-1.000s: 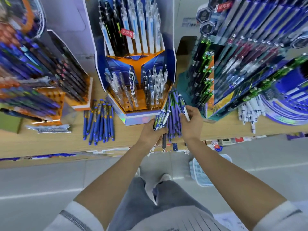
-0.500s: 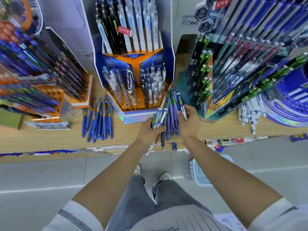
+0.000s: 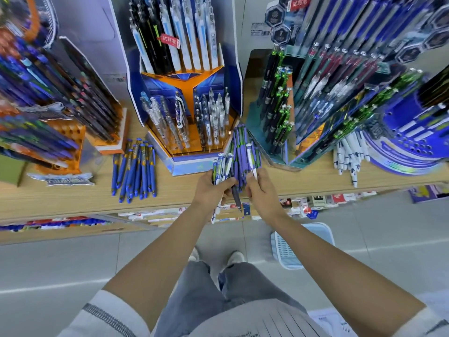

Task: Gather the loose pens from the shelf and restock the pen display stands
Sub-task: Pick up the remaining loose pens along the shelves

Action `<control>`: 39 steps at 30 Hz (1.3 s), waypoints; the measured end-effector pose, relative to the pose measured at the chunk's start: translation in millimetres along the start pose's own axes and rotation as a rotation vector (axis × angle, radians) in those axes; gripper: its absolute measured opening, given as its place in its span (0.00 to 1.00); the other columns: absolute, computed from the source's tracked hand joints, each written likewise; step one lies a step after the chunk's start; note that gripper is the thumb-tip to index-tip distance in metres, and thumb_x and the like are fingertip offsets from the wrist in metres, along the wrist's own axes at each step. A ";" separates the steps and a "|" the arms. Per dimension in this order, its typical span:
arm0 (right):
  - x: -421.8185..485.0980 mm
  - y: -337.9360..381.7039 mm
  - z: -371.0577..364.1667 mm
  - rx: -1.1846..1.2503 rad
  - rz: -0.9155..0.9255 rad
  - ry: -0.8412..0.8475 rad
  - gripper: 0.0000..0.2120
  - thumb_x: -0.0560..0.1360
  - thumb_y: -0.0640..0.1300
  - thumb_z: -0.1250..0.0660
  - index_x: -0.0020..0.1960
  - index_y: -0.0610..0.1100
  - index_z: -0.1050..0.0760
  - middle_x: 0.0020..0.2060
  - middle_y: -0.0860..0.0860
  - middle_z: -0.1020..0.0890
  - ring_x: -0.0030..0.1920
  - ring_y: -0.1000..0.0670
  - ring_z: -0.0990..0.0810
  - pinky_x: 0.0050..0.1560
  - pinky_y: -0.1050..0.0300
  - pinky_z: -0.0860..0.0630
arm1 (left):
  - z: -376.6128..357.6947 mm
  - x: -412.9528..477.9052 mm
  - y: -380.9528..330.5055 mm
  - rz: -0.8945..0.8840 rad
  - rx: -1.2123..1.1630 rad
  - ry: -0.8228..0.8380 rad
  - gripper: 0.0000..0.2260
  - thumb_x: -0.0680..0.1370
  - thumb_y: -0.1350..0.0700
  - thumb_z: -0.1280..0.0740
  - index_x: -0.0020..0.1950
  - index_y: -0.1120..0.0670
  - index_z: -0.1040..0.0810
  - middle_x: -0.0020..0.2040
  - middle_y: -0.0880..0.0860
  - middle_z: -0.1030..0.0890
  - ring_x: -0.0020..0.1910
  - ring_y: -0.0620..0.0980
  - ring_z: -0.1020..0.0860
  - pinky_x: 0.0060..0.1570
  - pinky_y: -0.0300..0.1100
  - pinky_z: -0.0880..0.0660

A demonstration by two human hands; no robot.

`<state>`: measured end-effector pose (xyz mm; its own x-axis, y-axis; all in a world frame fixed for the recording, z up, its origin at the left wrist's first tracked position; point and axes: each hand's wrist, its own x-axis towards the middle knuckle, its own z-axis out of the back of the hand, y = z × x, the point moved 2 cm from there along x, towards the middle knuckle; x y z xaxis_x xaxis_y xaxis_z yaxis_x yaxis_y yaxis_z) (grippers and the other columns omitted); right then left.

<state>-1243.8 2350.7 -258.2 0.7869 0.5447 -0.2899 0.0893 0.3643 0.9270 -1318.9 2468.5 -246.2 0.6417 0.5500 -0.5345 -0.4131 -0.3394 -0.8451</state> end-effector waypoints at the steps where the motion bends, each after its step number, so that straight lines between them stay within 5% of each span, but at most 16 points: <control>1: -4.6 0.6 -1.5 -0.031 -0.014 0.040 0.11 0.80 0.52 0.41 0.45 0.46 0.36 0.32 0.50 0.31 0.32 0.52 0.32 0.37 0.52 0.32 | -0.1 -1.5 0.7 -0.004 -0.005 -0.003 0.04 0.75 0.60 0.29 0.46 0.58 0.22 0.33 0.51 0.19 0.27 0.45 0.24 0.24 0.37 0.29; 7: -25.0 9.1 -9.5 -0.052 -0.015 0.157 0.11 0.77 0.41 0.33 0.45 0.43 0.35 0.38 0.45 0.27 0.38 0.49 0.26 0.42 0.50 0.27 | 14.5 -11.0 2.0 -0.008 0.007 0.006 0.07 0.76 0.59 0.29 0.51 0.59 0.23 0.36 0.52 0.18 0.30 0.47 0.22 0.25 0.39 0.29; 11: -39.0 8.2 -19.3 -0.025 0.002 0.069 0.11 0.77 0.40 0.31 0.44 0.45 0.34 0.36 0.50 0.25 0.36 0.55 0.23 0.43 0.59 0.26 | 27.0 -20.7 4.3 -0.015 0.047 0.062 0.05 0.77 0.60 0.30 0.51 0.56 0.24 0.36 0.50 0.19 0.26 0.42 0.22 0.23 0.38 0.31; 14: -51.9 2.8 -21.9 0.034 -0.028 0.034 0.07 0.78 0.43 0.33 0.47 0.45 0.32 0.36 0.52 0.25 0.37 0.54 0.23 0.41 0.57 0.25 | 26.1 -26.3 2.5 -0.030 0.060 0.128 0.04 0.77 0.62 0.32 0.50 0.55 0.24 0.33 0.49 0.19 0.24 0.42 0.23 0.22 0.38 0.33; 16: -59.0 -1.6 -15.4 0.151 -0.098 -0.048 0.04 0.81 0.39 0.40 0.47 0.43 0.31 0.32 0.53 0.25 0.30 0.55 0.28 0.35 0.59 0.30 | 18.0 -26.7 2.9 -0.053 0.095 0.172 0.06 0.77 0.62 0.32 0.53 0.57 0.24 0.35 0.50 0.19 0.24 0.42 0.23 0.22 0.38 0.34; 19: -69.3 -9.5 9.0 0.259 -0.138 -0.231 0.13 0.78 0.30 0.50 0.48 0.41 0.29 0.33 0.48 0.29 0.25 0.59 0.33 0.31 0.66 0.34 | -4.4 -32.8 6.8 -0.072 0.154 0.236 0.07 0.77 0.61 0.32 0.55 0.58 0.24 0.38 0.52 0.19 0.26 0.43 0.21 0.22 0.38 0.33; 22: -73.7 -18.7 44.3 0.248 -0.093 -0.358 0.14 0.79 0.31 0.46 0.49 0.47 0.27 0.34 0.47 0.29 0.25 0.59 0.31 0.30 0.65 0.32 | -35.1 -39.3 8.3 -0.073 0.182 0.303 0.06 0.77 0.60 0.32 0.53 0.56 0.25 0.39 0.52 0.18 0.27 0.41 0.21 0.23 0.37 0.31; 26: -69.3 -31.0 107.8 0.229 -0.062 -0.445 0.12 0.81 0.38 0.40 0.64 0.45 0.29 0.36 0.42 0.21 0.24 0.53 0.28 0.26 0.60 0.32 | -89.2 -37.2 9.6 -0.074 0.225 0.322 0.09 0.76 0.57 0.30 0.54 0.56 0.24 0.45 0.58 0.18 0.36 0.52 0.22 0.30 0.42 0.29; 29: -60.7 -37.1 157.3 0.215 -0.066 -0.450 0.14 0.82 0.42 0.41 0.67 0.49 0.31 0.28 0.44 0.24 0.21 0.53 0.31 0.23 0.62 0.34 | -137.7 -37.6 12.4 -0.075 0.199 0.306 0.07 0.76 0.59 0.30 0.53 0.58 0.23 0.42 0.57 0.20 0.38 0.54 0.23 0.30 0.42 0.28; 32: -43.6 -43.6 207.6 0.100 -0.081 -0.454 0.15 0.82 0.46 0.42 0.69 0.48 0.31 0.28 0.48 0.29 0.27 0.53 0.32 0.32 0.59 0.33 | -182.9 -42.8 12.2 -0.100 0.202 0.237 0.09 0.76 0.60 0.30 0.54 0.64 0.23 0.35 0.53 0.23 0.25 0.45 0.27 0.22 0.36 0.32; 35: -24.3 -45.5 246.9 0.127 -0.118 -0.379 0.14 0.81 0.40 0.46 0.64 0.46 0.30 0.28 0.50 0.31 0.27 0.53 0.34 0.32 0.58 0.36 | -221.1 -47.4 13.5 -0.064 0.124 0.166 0.10 0.77 0.62 0.31 0.55 0.66 0.25 0.29 0.49 0.24 0.18 0.41 0.31 0.18 0.34 0.35; 39: -0.9 -36.9 276.2 0.187 -0.112 -0.256 0.16 0.81 0.34 0.48 0.66 0.43 0.33 0.30 0.48 0.29 0.25 0.57 0.33 0.31 0.63 0.34 | -252.9 -51.6 8.6 -0.031 0.061 0.127 0.11 0.77 0.62 0.31 0.58 0.63 0.25 0.34 0.51 0.21 0.22 0.39 0.25 0.20 0.35 0.33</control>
<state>-1079.2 2128.1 -226.4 0.8917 0.2927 -0.3453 0.2760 0.2532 0.9272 -1192.1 2244.2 -228.3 0.7300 0.4571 -0.5081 -0.4276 -0.2746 -0.8613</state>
